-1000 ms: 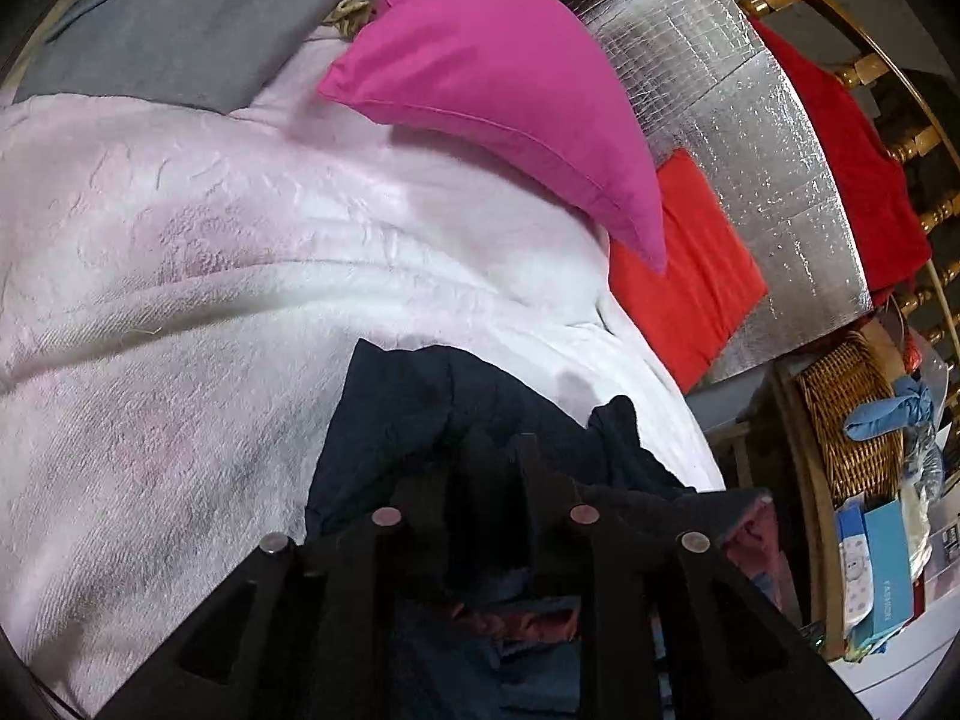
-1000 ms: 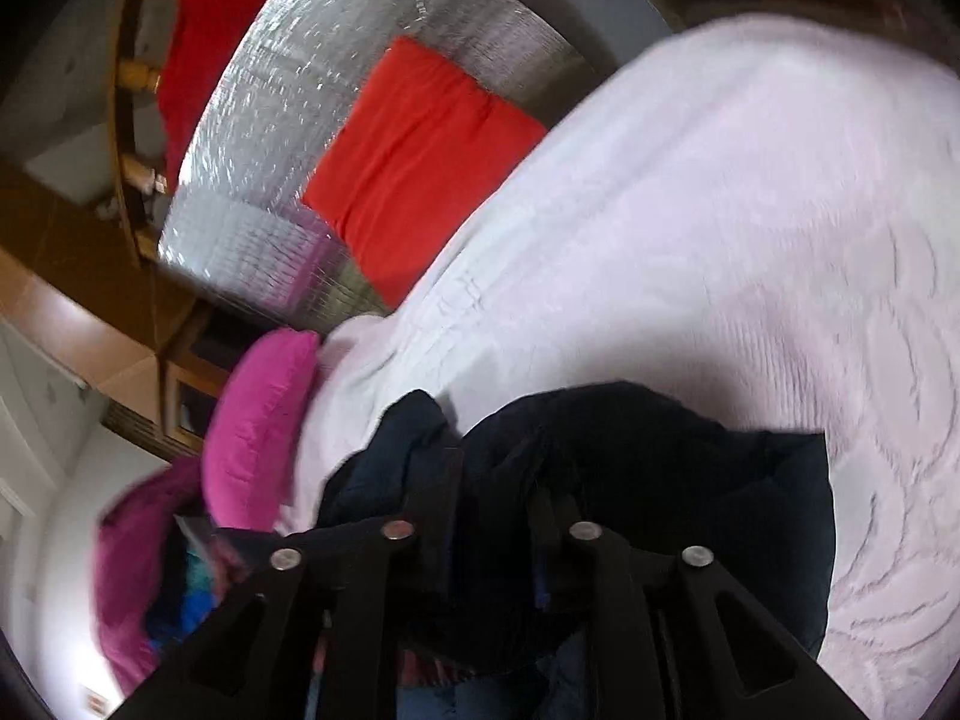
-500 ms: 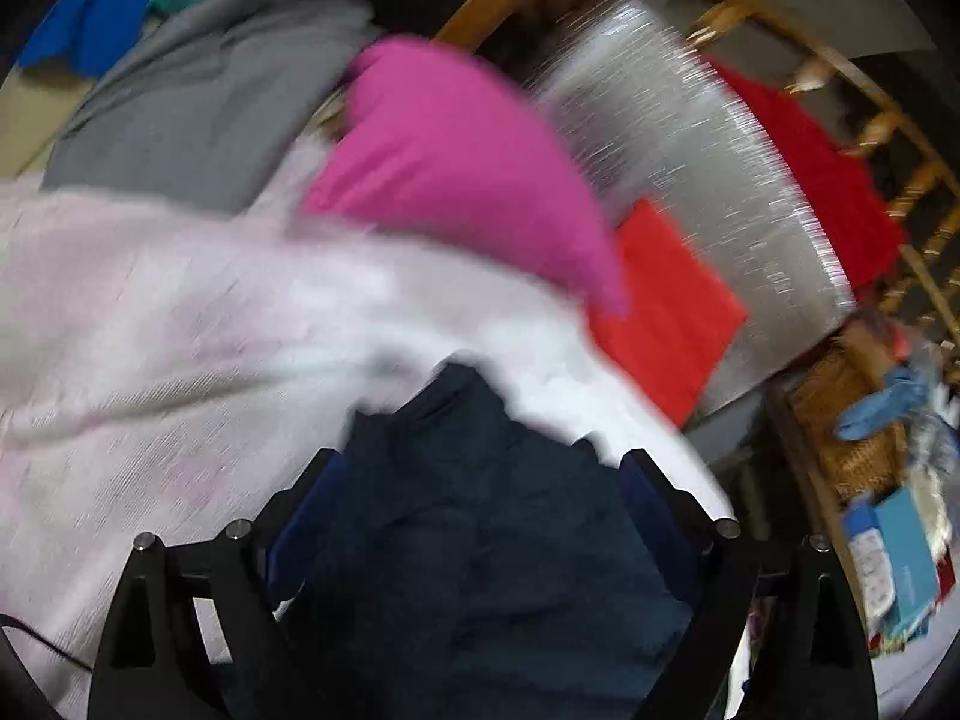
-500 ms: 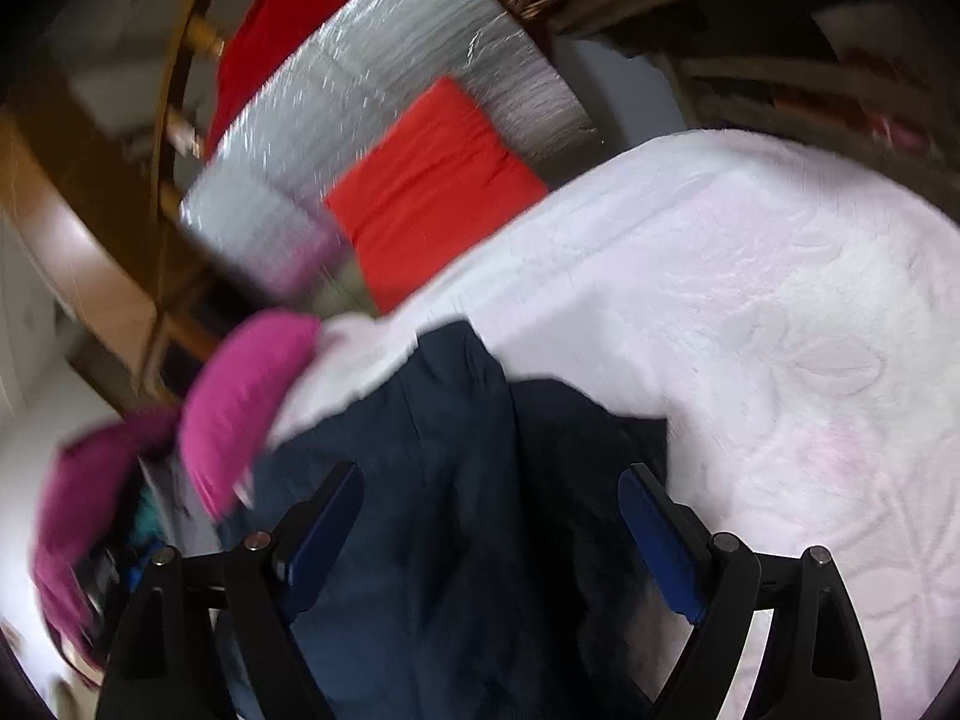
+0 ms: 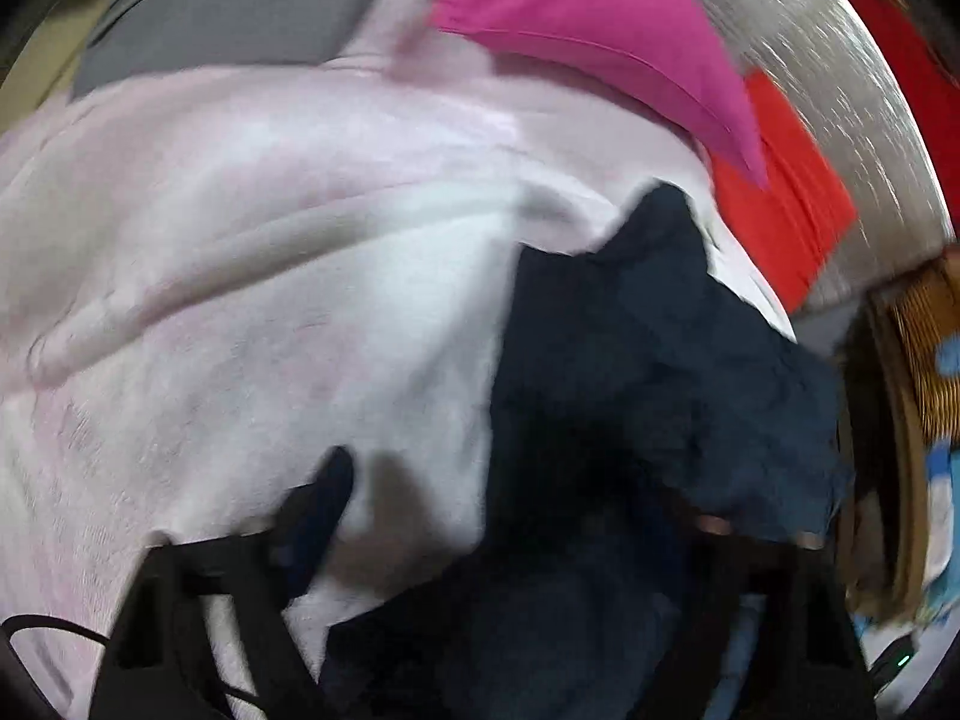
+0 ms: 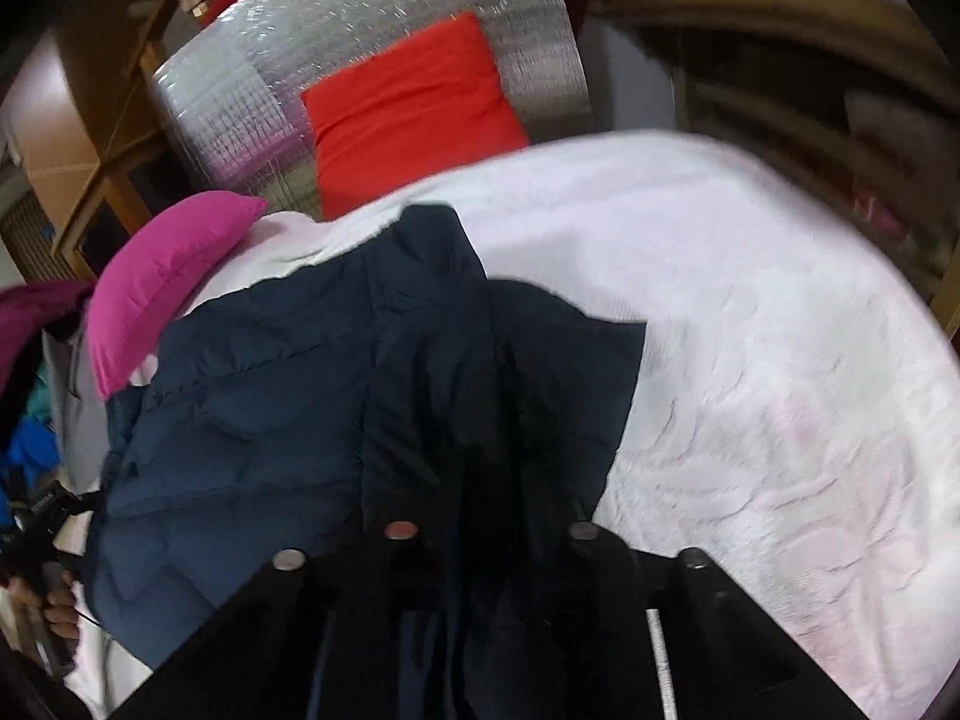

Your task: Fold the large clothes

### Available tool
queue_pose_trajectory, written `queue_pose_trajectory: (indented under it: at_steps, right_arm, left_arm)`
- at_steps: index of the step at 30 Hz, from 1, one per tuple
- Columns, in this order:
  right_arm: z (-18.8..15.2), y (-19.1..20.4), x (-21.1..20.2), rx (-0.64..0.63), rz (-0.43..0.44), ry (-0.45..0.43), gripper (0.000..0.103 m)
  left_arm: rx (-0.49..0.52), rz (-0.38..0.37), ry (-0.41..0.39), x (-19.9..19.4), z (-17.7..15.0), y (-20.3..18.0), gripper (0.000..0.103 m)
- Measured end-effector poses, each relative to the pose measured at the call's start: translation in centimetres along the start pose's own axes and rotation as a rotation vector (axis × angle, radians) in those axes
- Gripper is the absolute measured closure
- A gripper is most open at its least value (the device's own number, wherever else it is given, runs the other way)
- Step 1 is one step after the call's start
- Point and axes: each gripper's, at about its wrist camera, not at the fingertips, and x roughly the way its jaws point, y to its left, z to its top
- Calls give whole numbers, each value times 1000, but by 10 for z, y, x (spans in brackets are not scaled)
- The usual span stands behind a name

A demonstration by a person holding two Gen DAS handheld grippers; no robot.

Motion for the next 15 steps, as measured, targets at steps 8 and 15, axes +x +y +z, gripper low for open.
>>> queue_pose_trajectory:
  at_steps: [8,15]
  right_arm:
    - [-8,-2,-36,58,-2,-135,95]
    - [-21,-31,-19,165,39,19,88]
  left_arm:
    - [202,30,-121,6,-8,-46,66]
    - [147,49,-102,0,-4,-34,38]
